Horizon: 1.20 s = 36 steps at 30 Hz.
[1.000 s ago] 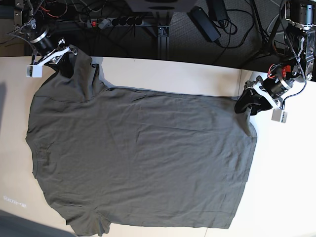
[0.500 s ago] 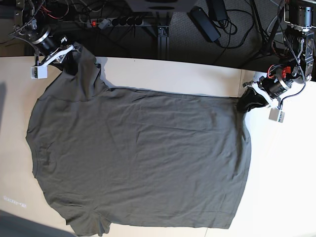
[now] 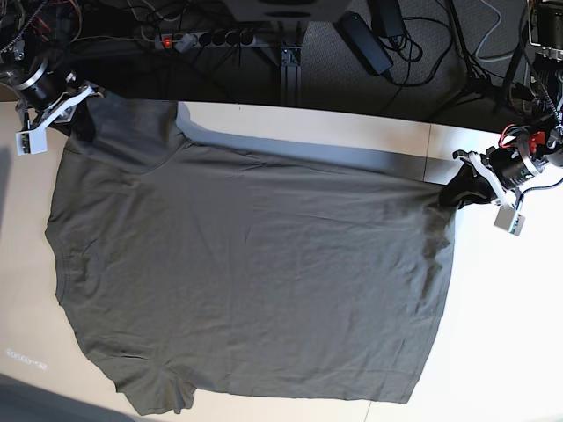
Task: Fold the T-shirt properly
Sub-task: 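Lift both shoulder corners and pull them across the shirt toward the hem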
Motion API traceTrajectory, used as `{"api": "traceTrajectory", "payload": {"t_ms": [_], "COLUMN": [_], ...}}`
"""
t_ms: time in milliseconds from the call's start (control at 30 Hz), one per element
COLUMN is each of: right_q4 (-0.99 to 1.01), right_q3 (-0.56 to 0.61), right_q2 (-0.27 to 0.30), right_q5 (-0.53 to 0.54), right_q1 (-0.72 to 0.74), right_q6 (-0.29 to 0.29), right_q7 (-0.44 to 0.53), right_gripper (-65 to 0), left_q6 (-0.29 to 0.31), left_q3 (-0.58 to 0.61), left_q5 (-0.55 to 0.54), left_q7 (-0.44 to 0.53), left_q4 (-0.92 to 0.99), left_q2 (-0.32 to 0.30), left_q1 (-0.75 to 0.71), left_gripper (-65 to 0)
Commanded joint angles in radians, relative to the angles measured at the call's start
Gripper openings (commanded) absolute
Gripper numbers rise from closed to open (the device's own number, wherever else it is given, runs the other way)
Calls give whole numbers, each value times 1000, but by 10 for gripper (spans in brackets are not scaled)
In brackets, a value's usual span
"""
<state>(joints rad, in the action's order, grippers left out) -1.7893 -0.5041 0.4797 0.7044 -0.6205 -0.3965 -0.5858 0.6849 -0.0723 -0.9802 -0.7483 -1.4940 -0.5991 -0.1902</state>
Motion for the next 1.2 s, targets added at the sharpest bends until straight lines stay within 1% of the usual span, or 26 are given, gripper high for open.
{"api": "traceTrajectory", "payload": {"t_ms": [0, 233, 433, 567, 667, 767, 833, 1000, 1167], "right_q4": [-22, -24, 0, 39, 76, 129, 179, 318, 444], "right_q3": [-25, -40, -39, -23, 32, 127, 187, 297, 407], "right_q2": [30, 101, 108, 111, 133, 163, 175, 174, 174], "right_q5": [14, 14, 13, 10, 1, -53, -70, -78, -130], "right_q1": [1, 71, 172, 246, 319, 415, 484, 651, 818], "right_q6": [-20, -20, -28, -45, -53, -53, -53, -53, -53], "right_q7": [20, 20, 20, 19, 19, 20, 20, 21, 28], "right_gripper": [-650, -650, -650, -650, -650, -650, -650, -650, -650], "left_q6": [13, 13, 13, 13, 13, 13, 13, 13, 13], "left_q3": [-9, -8, -5, 32, 68, 119, 146, 185, 185], "left_q5": [-13, -14, 20, 28, 66, 77, 80, 84, 157], "left_q7": [18, 18, 18, 19, 21, 34, 34, 43, 95], "left_q4": [-20, -19, -14, 42, 113, 193, 238, 346, 446], "left_q2": [-25, -33, -33, -28, -10, -10, -10, -6, 31], "left_q1": [10, 50, 159, 216, 273, 342, 389, 481, 565], "left_gripper": [-650, -650, -650, -650, -650, -650, -650, -650, -650]}}
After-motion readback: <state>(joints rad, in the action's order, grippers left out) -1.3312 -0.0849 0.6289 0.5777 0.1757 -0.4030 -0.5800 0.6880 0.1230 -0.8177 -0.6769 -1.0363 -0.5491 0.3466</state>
